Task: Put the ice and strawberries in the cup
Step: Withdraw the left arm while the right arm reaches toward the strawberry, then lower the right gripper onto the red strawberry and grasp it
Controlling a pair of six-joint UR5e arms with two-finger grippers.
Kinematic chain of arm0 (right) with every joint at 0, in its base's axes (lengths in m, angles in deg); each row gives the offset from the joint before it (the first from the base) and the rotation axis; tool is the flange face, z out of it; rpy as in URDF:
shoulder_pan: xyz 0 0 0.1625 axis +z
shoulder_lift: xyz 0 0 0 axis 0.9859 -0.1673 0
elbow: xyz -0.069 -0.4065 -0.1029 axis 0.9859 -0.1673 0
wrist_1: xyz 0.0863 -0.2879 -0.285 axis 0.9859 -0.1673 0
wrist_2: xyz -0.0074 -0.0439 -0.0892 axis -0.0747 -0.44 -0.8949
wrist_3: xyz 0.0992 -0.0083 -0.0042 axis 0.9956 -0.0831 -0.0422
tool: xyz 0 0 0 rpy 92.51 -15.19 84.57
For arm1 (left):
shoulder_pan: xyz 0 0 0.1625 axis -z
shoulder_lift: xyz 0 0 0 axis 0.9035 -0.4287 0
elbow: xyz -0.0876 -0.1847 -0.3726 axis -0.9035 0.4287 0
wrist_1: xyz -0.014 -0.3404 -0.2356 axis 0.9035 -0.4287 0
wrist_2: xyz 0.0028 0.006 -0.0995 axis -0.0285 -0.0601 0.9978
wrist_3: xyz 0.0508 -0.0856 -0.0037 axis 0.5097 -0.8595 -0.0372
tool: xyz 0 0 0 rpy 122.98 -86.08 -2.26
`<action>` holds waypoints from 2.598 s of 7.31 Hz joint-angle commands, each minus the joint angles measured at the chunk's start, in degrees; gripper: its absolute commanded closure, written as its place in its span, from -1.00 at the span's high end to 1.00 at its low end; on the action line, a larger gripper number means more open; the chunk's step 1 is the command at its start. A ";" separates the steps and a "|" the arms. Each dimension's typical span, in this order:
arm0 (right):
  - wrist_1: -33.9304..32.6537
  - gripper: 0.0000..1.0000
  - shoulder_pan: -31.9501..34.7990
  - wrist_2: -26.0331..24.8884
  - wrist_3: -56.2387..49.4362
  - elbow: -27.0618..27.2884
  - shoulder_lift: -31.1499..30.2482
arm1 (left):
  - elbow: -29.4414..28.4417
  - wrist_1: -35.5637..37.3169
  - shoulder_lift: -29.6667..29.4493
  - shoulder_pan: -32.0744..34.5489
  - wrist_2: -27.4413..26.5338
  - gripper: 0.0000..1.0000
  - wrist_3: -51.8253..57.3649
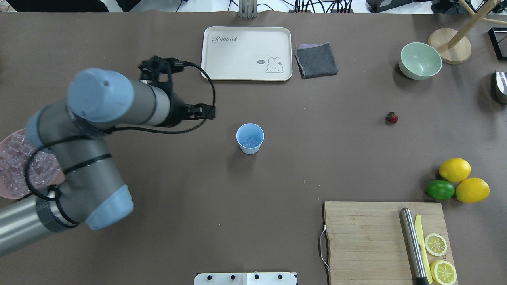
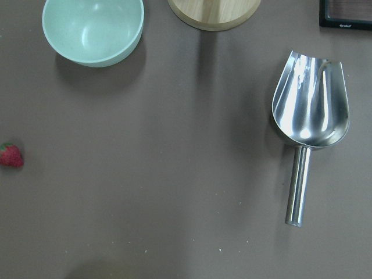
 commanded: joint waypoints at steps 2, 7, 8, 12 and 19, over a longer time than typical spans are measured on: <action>-0.37 1.00 -7.89 -1.74 16.79 -0.59 8.14 | 5.67 3.11 17.06 23.03 21.50 0.97 32.35; 0.16 1.00 -20.92 -10.19 28.08 -9.70 21.23 | -3.20 12.56 30.29 51.81 31.31 0.99 84.59; 0.25 1.00 -21.88 -10.89 28.09 -11.56 22.74 | -4.25 15.21 32.39 54.29 30.97 0.99 86.51; 12.63 1.00 -29.34 -17.63 34.57 -20.80 23.98 | -5.14 13.39 32.94 54.93 30.96 0.99 87.41; 12.73 0.57 -32.44 -19.15 36.61 -20.01 21.43 | -4.97 13.39 33.29 54.67 31.32 0.99 87.59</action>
